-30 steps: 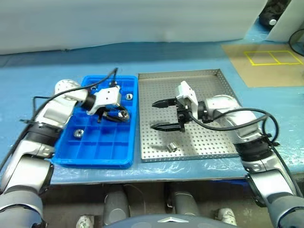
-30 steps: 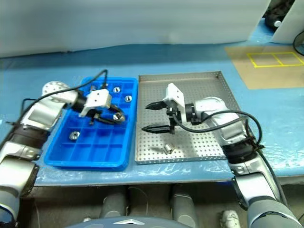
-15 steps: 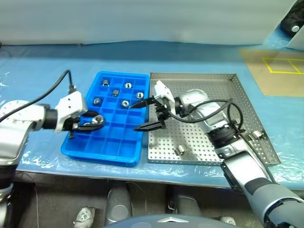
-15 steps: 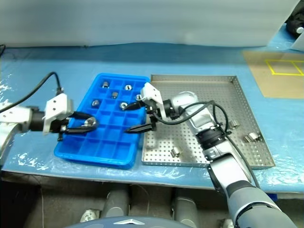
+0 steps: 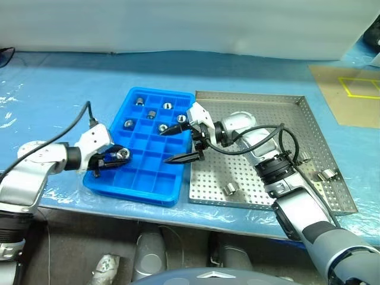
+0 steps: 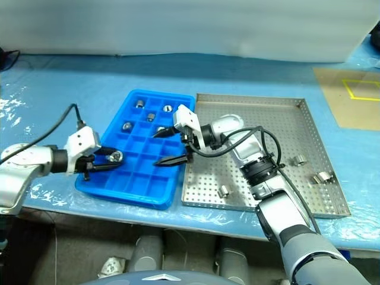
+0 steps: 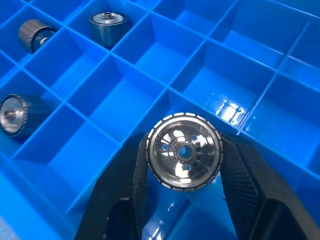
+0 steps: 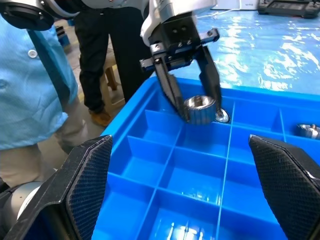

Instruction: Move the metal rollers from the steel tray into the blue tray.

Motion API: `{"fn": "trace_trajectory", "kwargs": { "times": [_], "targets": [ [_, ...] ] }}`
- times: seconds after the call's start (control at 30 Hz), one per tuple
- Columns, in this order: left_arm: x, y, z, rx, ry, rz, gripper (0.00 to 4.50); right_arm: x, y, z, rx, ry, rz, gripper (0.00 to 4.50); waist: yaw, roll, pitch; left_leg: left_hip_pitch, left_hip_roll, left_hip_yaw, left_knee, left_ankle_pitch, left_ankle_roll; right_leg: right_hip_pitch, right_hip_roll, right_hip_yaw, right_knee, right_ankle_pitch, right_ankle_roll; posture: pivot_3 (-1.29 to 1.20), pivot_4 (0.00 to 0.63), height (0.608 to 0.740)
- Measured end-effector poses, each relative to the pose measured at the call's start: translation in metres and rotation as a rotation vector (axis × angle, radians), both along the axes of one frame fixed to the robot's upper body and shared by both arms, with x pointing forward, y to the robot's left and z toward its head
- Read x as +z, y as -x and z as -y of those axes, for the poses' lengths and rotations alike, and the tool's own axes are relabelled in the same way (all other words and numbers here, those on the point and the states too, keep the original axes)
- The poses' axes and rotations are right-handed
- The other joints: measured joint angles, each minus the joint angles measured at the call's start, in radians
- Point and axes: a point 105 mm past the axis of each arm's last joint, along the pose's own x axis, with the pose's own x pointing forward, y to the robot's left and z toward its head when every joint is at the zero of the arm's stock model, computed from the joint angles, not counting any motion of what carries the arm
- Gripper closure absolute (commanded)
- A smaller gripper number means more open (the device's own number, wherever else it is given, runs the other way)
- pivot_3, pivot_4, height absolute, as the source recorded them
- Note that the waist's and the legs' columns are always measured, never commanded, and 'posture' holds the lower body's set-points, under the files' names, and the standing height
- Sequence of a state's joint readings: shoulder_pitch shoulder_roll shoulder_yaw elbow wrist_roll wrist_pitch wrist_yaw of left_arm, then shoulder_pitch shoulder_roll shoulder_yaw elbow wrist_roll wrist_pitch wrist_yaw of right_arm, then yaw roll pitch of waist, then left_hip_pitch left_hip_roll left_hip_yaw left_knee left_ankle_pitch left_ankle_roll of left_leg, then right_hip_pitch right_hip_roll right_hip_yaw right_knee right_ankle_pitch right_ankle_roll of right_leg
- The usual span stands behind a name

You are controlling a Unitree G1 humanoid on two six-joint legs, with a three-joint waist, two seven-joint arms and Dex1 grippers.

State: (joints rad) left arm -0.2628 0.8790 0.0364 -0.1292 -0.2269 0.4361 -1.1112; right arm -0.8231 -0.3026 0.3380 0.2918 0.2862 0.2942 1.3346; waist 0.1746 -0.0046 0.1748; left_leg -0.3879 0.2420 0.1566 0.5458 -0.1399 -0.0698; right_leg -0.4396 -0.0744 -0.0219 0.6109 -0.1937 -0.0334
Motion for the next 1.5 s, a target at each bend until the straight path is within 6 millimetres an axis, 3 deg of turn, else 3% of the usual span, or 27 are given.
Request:
{"fn": "trace_trajectory", "kwargs": {
  "times": [0.2, 0.43, 0.73, 0.87, 1.0, 1.3, 1.5],
  "targets": [
    [-0.008, -0.015, -0.002, 0.035, -0.016, 0.012, 2.65, -0.001, 0.0, 0.003, -0.029, 0.006, 0.012, 0.0, -0.006, 0.0, 0.0, 0.001, 0.0, -0.001, 0.0, 0.001, -0.001, 0.0, 0.0, 0.0, 0.002, 0.0, 0.0, 0.21, 0.15, 0.74],
    [0.004, -0.037, 0.007, 0.068, 0.053, 0.078, 2.65, -0.004, 0.002, 0.007, -0.043, 0.012, 0.015, 0.0, -0.02, 0.0, 0.0, 0.0, -0.001, -0.002, 0.001, 0.001, -0.002, 0.0, 0.0, 0.0, 0.004, 0.0, 0.0, 0.19, 0.15, 0.74],
    [-0.008, -0.05, 0.003, 0.12, 0.061, 0.07, 2.65, -0.006, -0.001, 0.01, -0.071, 0.02, 0.018, 0.0, -0.025, 0.0, 0.0, 0.0, -0.001, -0.003, 0.001, 0.002, -0.003, 0.0, 0.0, -0.001, 0.005, 0.0, -0.001, 0.17, 0.15, 0.74],
    [-0.011, -0.053, 0.002, 0.135, 0.057, 0.079, 1.58, -0.007, -0.002, 0.011, -0.087, 0.018, 0.017, 0.0, -0.025, 0.0, 0.0, 0.001, -0.001, -0.003, 0.001, 0.002, -0.003, 0.0, 0.0, -0.001, 0.005, 0.0, -0.001, 0.17, 0.15, 0.74],
    [-0.009, -0.061, 0.004, 0.158, 0.073, 0.107, 0.2, -0.008, -0.001, 0.011, -0.092, 0.016, 0.019, 0.0, -0.024, 0.0, 0.0, 0.001, -0.001, -0.004, 0.003, 0.002, -0.003, 0.0, 0.0, -0.001, 0.007, 0.0, -0.001, 0.16, 0.15, 0.74],
    [-0.003, -0.059, 0.005, 0.144, 0.117, 0.089, 0.2, -0.008, -0.001, 0.012, -0.104, 0.014, 0.027, 0.0, -0.025, 0.0, 0.0, 0.001, -0.001, -0.004, 0.003, 0.002, -0.003, 0.0, 0.0, -0.001, 0.007, 0.0, -0.001, 0.15, 0.15, 0.74],
    [0.048, -0.049, -0.023, 0.171, 0.172, 0.144, 0.2, -0.005, -0.003, 0.012, -0.12, -0.003, 0.032, 0.0, -0.034, 0.0, 0.0, 0.002, -0.001, -0.004, 0.003, 0.002, -0.003, 0.0, 0.0, -0.001, 0.008, -0.001, -0.002, 0.16, 0.15, 0.74]
  ]
}}
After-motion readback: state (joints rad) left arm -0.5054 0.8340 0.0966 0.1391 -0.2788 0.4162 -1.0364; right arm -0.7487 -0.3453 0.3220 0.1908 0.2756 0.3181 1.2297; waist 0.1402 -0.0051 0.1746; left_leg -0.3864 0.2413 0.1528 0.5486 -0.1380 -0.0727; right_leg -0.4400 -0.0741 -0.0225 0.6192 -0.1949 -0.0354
